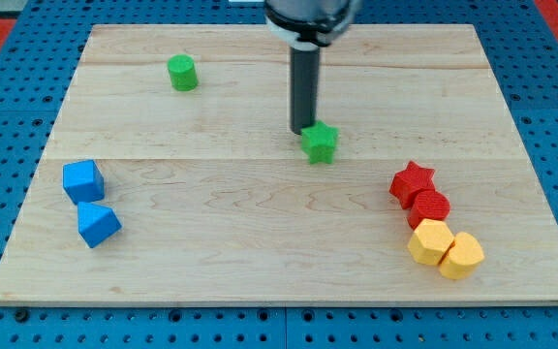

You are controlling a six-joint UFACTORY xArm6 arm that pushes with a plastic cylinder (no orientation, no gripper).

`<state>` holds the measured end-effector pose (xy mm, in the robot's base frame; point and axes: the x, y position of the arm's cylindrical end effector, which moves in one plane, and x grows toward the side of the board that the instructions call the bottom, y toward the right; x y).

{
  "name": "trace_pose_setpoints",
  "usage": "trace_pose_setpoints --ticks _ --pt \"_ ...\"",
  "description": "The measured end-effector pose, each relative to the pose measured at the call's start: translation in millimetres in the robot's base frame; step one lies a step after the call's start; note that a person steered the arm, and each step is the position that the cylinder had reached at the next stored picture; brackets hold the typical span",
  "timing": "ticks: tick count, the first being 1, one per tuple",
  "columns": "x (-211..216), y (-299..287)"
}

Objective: Put the green circle at the top left side of green star

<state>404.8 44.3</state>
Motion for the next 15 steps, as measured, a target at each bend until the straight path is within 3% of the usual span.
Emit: trace_pose_setpoints --ticks 1,2,4,6,8,11,13,14,15 --pt "30.9 56.5" --pt "9.7 55.9" --pt "-136.4 24.7" --pt "-211.7 -45.9" --pt "-210.7 -111.8" --pt "-122.7 -168.5" --pt "-113.5 -215.7" --pt "-73.9 -207.7" --pt "-33.4 -132.1"
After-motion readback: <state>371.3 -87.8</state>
